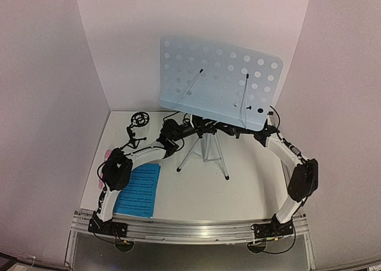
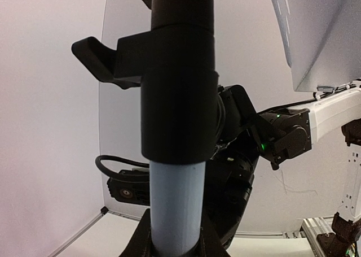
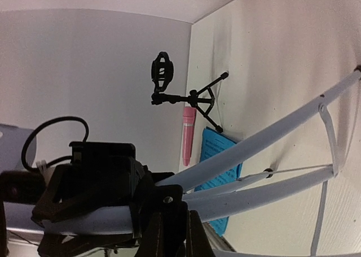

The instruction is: Pack up the instrument practice props

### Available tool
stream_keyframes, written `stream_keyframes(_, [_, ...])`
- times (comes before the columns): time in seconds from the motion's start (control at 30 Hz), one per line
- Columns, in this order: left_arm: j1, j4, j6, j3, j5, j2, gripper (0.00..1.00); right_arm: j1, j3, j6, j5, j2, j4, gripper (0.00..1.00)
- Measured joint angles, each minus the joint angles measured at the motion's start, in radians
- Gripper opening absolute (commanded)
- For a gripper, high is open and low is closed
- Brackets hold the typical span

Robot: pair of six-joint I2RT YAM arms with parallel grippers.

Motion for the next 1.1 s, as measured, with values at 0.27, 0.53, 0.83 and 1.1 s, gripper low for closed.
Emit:
stream_keyframes(0.27, [0.009, -0.001, -0.021, 0.002, 0.064, 0.000, 0.00, -0.012, -0.092, -0.402, -0.078, -0.012, 0.188, 0.00])
stream_keyframes(0.53, [0.021, -0.010, -0.041, 0.012, 0.131, 0.000, 0.00, -0.019, -0.130, -0.820, -0.154, -0.006, 0.288, 0.00])
stream_keyframes(0.83, [0.030, -0.039, -0.045, 0.032, 0.146, 0.000, 0.00, -0.022, -0.176, -1.401, -0.155, -0.014, 0.368, 0.00])
stream_keyframes(1.1, [0.050, -0.079, -0.070, 0.063, 0.124, 0.005, 0.00, 0.005, -0.173, -1.909, -0.030, -0.026, 0.382, 0.02])
